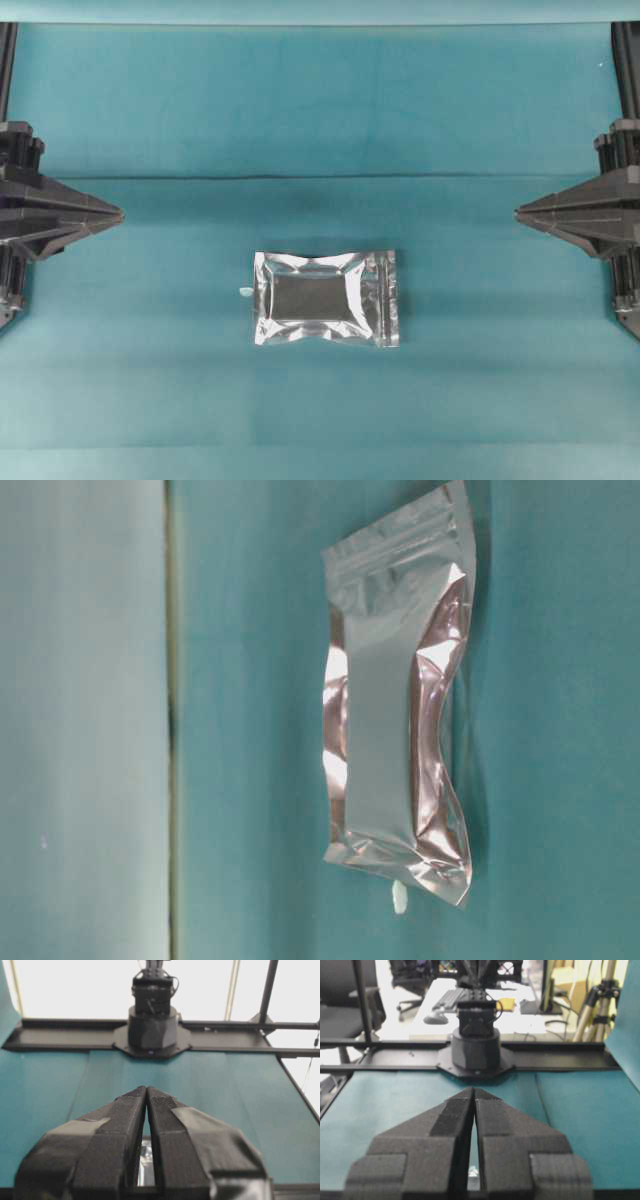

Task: Hand over the silver zip bag and make it stand upright.
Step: 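Move the right gripper to the silver zip bag's right edge and grasp it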

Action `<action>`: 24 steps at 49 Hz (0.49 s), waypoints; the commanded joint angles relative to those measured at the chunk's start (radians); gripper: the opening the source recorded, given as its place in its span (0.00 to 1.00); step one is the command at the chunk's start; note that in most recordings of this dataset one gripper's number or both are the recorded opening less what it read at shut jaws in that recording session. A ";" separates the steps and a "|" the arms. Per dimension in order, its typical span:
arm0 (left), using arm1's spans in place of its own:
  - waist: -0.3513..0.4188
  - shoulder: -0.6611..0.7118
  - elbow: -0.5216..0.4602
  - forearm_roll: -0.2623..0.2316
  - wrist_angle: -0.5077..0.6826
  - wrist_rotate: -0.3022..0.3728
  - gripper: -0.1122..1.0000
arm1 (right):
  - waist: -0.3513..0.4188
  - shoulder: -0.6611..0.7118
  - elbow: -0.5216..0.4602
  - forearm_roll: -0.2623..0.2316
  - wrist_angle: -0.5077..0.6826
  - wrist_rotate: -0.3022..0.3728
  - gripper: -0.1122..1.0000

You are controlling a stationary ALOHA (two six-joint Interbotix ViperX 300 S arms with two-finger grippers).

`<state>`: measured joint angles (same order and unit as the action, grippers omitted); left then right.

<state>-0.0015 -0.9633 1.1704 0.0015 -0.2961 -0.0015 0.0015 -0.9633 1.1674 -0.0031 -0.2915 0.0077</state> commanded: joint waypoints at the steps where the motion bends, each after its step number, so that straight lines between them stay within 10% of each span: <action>1: -0.020 0.035 -0.044 0.015 -0.006 -0.011 0.23 | 0.012 0.012 -0.017 0.014 -0.005 0.021 0.24; 11: -0.020 0.172 -0.117 0.018 -0.005 0.005 0.11 | 0.000 0.176 -0.025 0.307 0.026 0.198 0.10; 24: -0.020 0.328 -0.202 0.021 -0.005 0.057 0.11 | 0.006 0.379 -0.038 0.367 0.074 0.436 0.10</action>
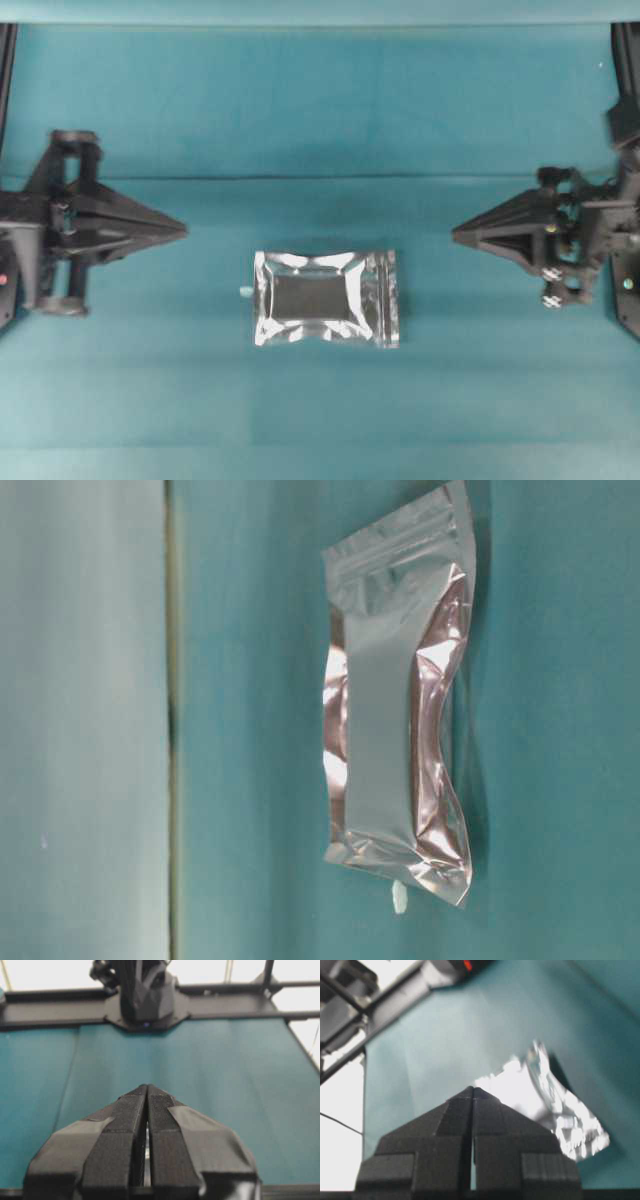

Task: Hand over the silver zip bag and make it stand upright.
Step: 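Move the right gripper to the silver zip bag's right edge and grasp it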

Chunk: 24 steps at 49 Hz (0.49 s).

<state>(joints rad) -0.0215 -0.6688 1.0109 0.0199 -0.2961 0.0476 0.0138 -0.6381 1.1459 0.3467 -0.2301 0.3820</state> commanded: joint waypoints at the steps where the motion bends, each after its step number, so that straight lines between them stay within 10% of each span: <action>1: 0.000 0.043 -0.049 0.003 -0.005 0.011 0.11 | -0.008 0.067 -0.017 0.025 0.021 0.083 0.10; 15: -0.008 0.146 -0.103 0.003 -0.005 0.018 0.11 | 0.021 0.250 -0.051 0.044 0.048 0.385 0.19; 24: -0.006 0.161 -0.112 0.003 0.011 0.021 0.11 | 0.040 0.333 -0.083 0.044 0.012 0.497 0.56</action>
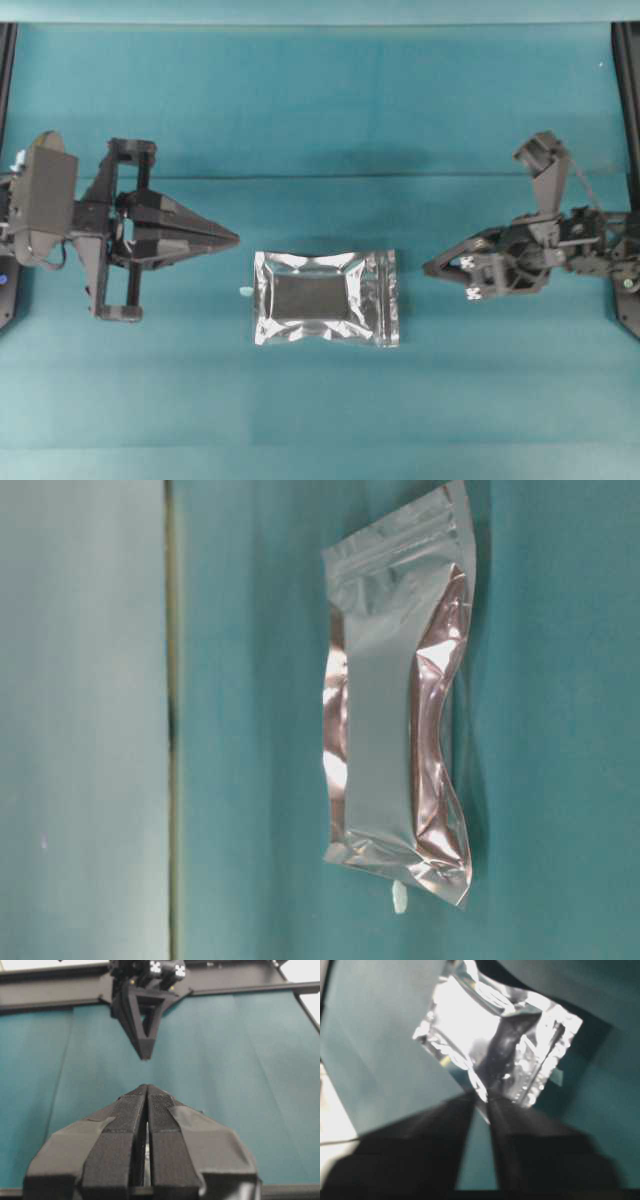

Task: Hand over the silver zip bag and make it stand upright.
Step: 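Move the right gripper to the silver zip bag's right edge and grasp it, then lift the bag with the right gripper and rotate it upright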

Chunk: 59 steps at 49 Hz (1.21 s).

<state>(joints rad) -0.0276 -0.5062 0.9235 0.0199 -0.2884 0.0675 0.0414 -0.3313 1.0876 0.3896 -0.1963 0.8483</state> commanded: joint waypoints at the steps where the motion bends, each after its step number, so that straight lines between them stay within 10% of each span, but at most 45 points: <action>1: 0.002 0.000 -0.025 0.003 0.005 0.002 0.11 | 0.015 0.032 -0.026 0.000 -0.028 0.034 0.62; 11: 0.000 0.000 -0.020 0.003 0.046 -0.005 0.11 | 0.038 0.109 -0.041 0.008 -0.041 0.043 0.99; 59: 0.000 0.000 0.000 0.003 0.058 -0.012 0.11 | 0.084 0.497 -0.192 0.029 -0.236 0.173 0.98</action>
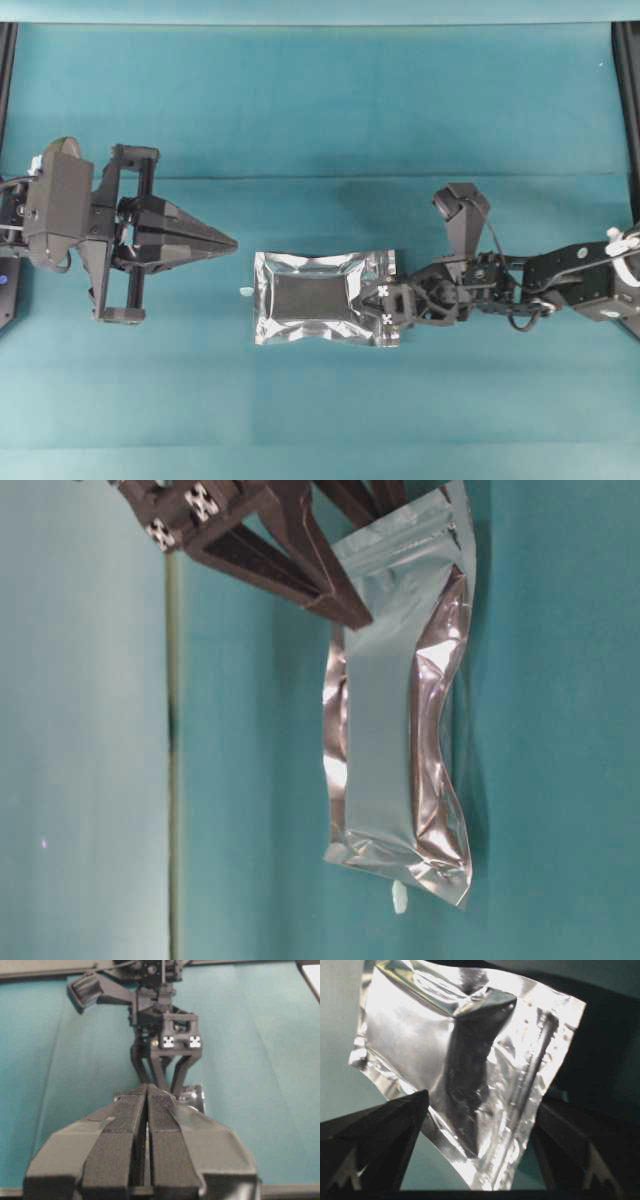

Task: Hand over the silver zip bag and make it stand upright.
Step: 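Lift the bag with the right gripper and rotate it upright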

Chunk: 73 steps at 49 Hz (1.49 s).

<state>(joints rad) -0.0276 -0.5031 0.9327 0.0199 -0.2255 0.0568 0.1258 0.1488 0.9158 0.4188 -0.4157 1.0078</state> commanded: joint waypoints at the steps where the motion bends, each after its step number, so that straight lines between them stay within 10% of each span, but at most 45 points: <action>1: 0.000 -0.003 -0.009 0.003 -0.005 -0.002 0.11 | 0.000 0.018 -0.020 0.000 -0.017 0.014 0.98; 15: 0.000 -0.003 -0.009 0.002 -0.005 -0.002 0.11 | -0.011 0.021 0.011 0.005 -0.006 0.011 0.91; 32: 0.000 -0.008 -0.006 0.003 -0.026 -0.002 0.11 | -0.032 -0.051 0.029 0.002 -0.017 0.000 0.20; 44: 0.000 -0.011 -0.003 0.003 -0.021 -0.002 0.11 | -0.058 -0.155 0.012 -0.017 0.035 -0.057 0.08; 73: -0.002 -0.041 0.026 0.003 -0.012 -0.020 0.11 | -0.207 -0.319 -0.451 -0.170 1.095 -0.514 0.08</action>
<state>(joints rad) -0.0276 -0.5277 0.9633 0.0199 -0.2378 0.0383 -0.0782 -0.1672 0.5338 0.2485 0.6029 0.5492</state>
